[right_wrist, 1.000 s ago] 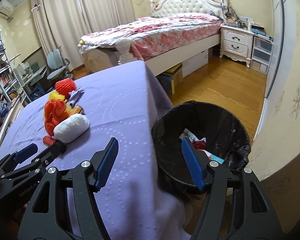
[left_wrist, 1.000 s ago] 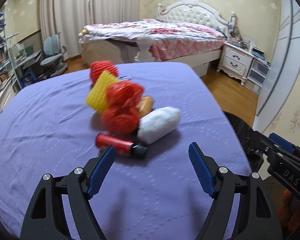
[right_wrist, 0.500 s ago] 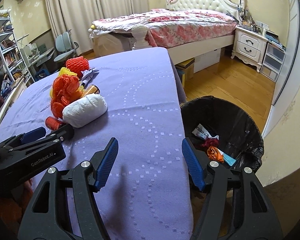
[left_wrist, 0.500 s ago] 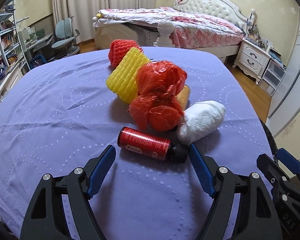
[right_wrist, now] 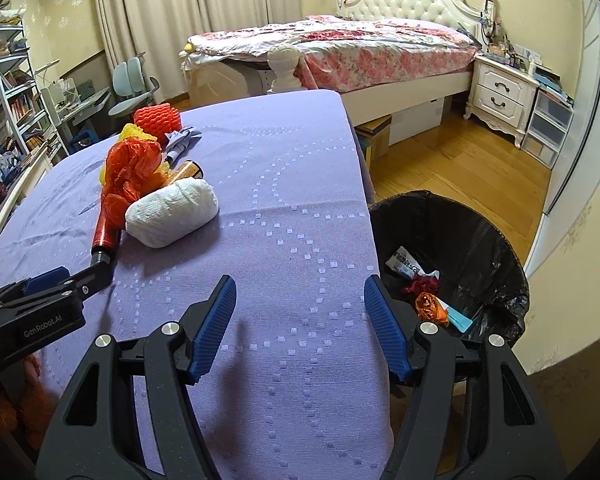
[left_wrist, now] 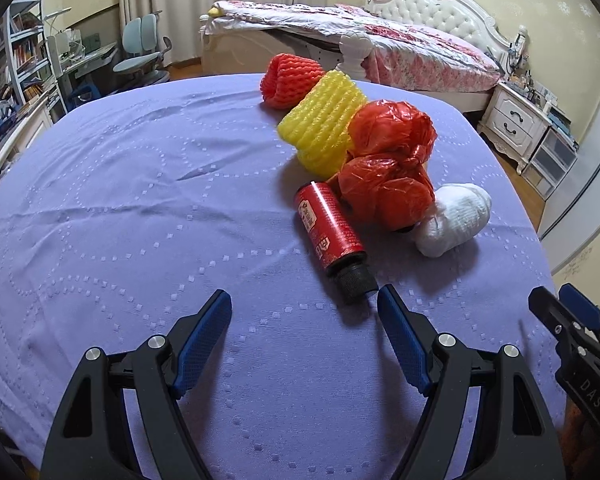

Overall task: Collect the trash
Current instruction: 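Withdraw both grippers from the bin back over the table, then grasp the red can upright with the left gripper, then grasp the white rolled cloth with the right gripper while the left gripper holds the red can, then carry both items over the black bin and open both grippers to drop them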

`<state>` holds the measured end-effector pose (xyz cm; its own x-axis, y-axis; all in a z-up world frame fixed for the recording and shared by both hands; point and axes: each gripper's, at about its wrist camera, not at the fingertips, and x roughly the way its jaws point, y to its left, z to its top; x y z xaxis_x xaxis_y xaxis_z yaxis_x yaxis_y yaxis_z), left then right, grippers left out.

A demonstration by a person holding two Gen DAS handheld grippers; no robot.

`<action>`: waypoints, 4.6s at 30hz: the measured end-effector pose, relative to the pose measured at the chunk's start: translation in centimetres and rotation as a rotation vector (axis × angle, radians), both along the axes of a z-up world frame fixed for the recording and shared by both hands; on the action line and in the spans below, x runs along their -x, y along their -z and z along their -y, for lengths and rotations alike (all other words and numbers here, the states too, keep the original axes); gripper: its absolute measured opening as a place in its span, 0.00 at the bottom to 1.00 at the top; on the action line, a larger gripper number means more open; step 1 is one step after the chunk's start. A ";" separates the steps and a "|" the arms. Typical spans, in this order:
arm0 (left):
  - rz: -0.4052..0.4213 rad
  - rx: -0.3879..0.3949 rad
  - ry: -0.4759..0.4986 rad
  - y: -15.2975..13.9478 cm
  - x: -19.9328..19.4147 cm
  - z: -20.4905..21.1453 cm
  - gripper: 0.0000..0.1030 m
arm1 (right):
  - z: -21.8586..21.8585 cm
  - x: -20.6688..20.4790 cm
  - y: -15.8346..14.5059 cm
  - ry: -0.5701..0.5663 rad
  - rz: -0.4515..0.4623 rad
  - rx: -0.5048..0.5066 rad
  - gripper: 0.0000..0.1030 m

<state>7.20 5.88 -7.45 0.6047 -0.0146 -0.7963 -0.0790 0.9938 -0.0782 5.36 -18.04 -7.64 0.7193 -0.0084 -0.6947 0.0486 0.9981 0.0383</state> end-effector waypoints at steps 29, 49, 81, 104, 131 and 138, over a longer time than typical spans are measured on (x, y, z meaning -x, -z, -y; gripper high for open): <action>0.057 0.030 0.055 -0.2 -0.2 -2.7 0.27 | -6.4 -2.6 0.3 -0.131 -0.042 -0.003 0.68; 0.059 0.060 -0.001 -0.1 0.1 -6.2 0.27 | -8.3 -5.3 0.6 -0.095 -0.076 0.010 0.68; 0.061 0.065 0.006 -0.1 -0.4 -6.1 0.27 | -5.7 -6.9 -0.3 0.003 -0.071 -0.053 0.49; 0.112 0.097 0.037 -1.7 1.1 -5.2 0.27 | -3.5 -2.1 -2.0 -0.047 0.006 -0.057 0.43; 0.187 0.079 0.371 -4.6 -0.9 12.1 0.27 | 9.8 1.4 -3.8 0.139 0.078 -0.043 0.43; 0.155 0.055 0.417 -3.0 -3.2 16.0 0.27 | 13.0 0.3 -2.9 0.172 0.061 -0.054 0.44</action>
<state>10.40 -10.15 -4.45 0.6500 -0.3219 -0.6883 0.3441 0.9323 -0.1110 5.04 -31.01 -4.75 0.7515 -0.0989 -0.6522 0.2145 0.9716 0.0998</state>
